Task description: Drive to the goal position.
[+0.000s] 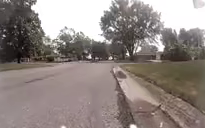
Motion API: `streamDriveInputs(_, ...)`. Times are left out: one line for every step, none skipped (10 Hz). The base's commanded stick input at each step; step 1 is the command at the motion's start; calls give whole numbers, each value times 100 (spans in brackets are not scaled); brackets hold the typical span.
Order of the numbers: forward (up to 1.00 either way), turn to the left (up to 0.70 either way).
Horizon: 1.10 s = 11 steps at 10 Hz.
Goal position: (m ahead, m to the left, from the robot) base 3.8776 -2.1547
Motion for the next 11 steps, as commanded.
streamDriveInputs(50,0)
streamDriveInputs(50,0)
streamDriveInputs(50,0)
streamDriveInputs(50,0)
streamDriveInputs(50,0)
streamDriveInputs(50,0)
streamDriveInputs(50,0)
streamDriveInputs(50,0)
streamDriveInputs(50,0)
streamDriveInputs(50,0)
streamDriveInputs(50,0)
